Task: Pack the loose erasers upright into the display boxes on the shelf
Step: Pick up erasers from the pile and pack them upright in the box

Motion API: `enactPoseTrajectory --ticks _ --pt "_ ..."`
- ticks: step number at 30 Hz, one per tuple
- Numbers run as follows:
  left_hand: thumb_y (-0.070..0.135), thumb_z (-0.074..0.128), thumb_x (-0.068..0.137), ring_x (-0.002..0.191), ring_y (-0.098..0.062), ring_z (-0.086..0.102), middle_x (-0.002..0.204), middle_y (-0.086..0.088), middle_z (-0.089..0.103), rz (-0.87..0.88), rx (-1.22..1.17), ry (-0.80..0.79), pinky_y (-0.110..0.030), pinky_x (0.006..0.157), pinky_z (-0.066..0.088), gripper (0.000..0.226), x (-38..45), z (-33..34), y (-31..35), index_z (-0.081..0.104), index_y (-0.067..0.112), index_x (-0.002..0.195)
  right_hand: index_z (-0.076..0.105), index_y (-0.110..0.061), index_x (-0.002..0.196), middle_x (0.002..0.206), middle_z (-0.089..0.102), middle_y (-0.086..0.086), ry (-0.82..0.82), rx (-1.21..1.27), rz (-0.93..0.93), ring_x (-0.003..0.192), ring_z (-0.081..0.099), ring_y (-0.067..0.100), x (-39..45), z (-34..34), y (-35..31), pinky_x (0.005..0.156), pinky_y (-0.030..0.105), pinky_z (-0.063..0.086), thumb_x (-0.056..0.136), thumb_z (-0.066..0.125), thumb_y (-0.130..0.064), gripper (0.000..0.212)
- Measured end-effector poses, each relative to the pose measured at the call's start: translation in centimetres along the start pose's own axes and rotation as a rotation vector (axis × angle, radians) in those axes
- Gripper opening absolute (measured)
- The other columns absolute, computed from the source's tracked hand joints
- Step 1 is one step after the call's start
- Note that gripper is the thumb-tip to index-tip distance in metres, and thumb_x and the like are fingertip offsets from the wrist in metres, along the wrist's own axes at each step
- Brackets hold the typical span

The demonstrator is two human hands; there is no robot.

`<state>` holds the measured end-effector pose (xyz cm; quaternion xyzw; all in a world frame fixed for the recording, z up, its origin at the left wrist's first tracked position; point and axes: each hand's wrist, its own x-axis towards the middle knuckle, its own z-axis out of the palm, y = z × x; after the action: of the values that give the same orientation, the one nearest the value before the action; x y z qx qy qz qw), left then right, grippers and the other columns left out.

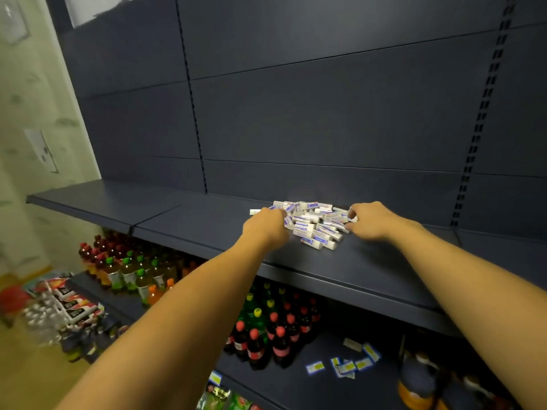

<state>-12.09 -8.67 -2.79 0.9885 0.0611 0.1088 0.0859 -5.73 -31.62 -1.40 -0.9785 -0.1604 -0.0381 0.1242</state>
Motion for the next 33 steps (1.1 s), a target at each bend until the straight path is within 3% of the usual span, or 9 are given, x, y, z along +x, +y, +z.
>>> enactPoseTrajectory --ticks 7,13,15,19,23,27,33 --pt "0.025 0.055 0.095 0.102 -0.03 0.064 0.123 -0.009 0.064 0.009 -0.022 0.037 -0.042 0.085 0.057 0.034 6.5 1.6 -1.8 0.062 0.015 0.128 0.06 -0.019 0.122 0.121 0.06 0.007 0.007 0.013 0.011 0.1 0.061 0.024 4.5 0.6 0.2 0.088 0.037 0.054 0.092 0.062 -0.03 0.033" --pt "0.017 0.058 0.093 0.087 -0.03 0.065 0.104 -0.009 0.068 0.021 0.045 0.03 -0.039 0.073 0.057 0.02 13.5 3.4 -1.8 0.069 0.011 0.109 0.066 -0.019 0.116 0.111 0.064 0.002 -0.003 0.035 -0.045 0.097 0.061 0.02 9.7 0.2 1.6 0.085 0.031 0.051 0.091 0.066 -0.025 0.025" --pt "0.02 0.059 0.094 0.078 -0.03 0.062 0.091 -0.009 0.066 0.01 0.058 0.036 -0.037 0.067 0.055 0.014 15.6 4.2 -1.8 0.068 0.009 0.094 0.067 -0.02 0.114 0.111 0.066 0.004 -0.009 0.044 -0.043 0.097 0.064 0.021 11.3 0.2 2.2 0.089 0.036 0.055 0.091 0.067 -0.025 0.024" --pt "0.023 0.058 0.096 0.065 -0.026 0.057 0.074 -0.006 0.059 -0.031 0.046 0.04 -0.033 0.056 0.045 0.028 18.8 5.8 -2.1 0.052 0.013 0.071 0.067 -0.017 0.115 0.109 0.066 0.003 0.004 0.055 -0.075 0.093 0.062 0.019 13.8 0.8 3.1 0.085 0.032 0.053 0.092 0.066 -0.022 0.023" --pt "0.024 0.063 0.095 0.064 -0.024 0.056 0.074 -0.006 0.06 -0.037 0.031 -0.01 -0.034 0.053 0.045 0.026 20.6 6.4 -3.0 0.055 0.013 0.073 0.068 -0.016 0.115 0.108 0.066 0.003 -0.01 0.064 -0.083 0.083 0.059 0.016 15.8 2.2 3.2 0.071 0.027 0.047 0.093 0.066 -0.017 0.022" --pt "0.018 0.067 0.089 0.074 -0.029 0.065 0.085 -0.009 0.069 0.012 -0.005 -0.06 -0.038 0.064 0.056 0.01 21.9 6.6 -4.2 0.073 0.01 0.09 0.068 -0.017 0.113 0.107 0.066 0.003 -0.007 0.116 -0.086 0.086 0.062 0.019 18.1 3.3 2.3 0.075 0.032 0.052 0.091 0.067 -0.014 0.022" --pt "0.02 0.073 0.084 0.078 -0.031 0.067 0.084 -0.007 0.07 0.09 -0.023 -0.08 -0.035 0.062 0.054 0.008 22.9 6.4 -5.4 0.076 0.013 0.084 0.069 -0.021 0.116 0.103 0.065 -0.002 0.027 0.057 -0.14 0.092 0.062 0.018 20.8 5.0 -0.1 0.086 0.036 0.055 0.092 0.067 -0.015 0.025"
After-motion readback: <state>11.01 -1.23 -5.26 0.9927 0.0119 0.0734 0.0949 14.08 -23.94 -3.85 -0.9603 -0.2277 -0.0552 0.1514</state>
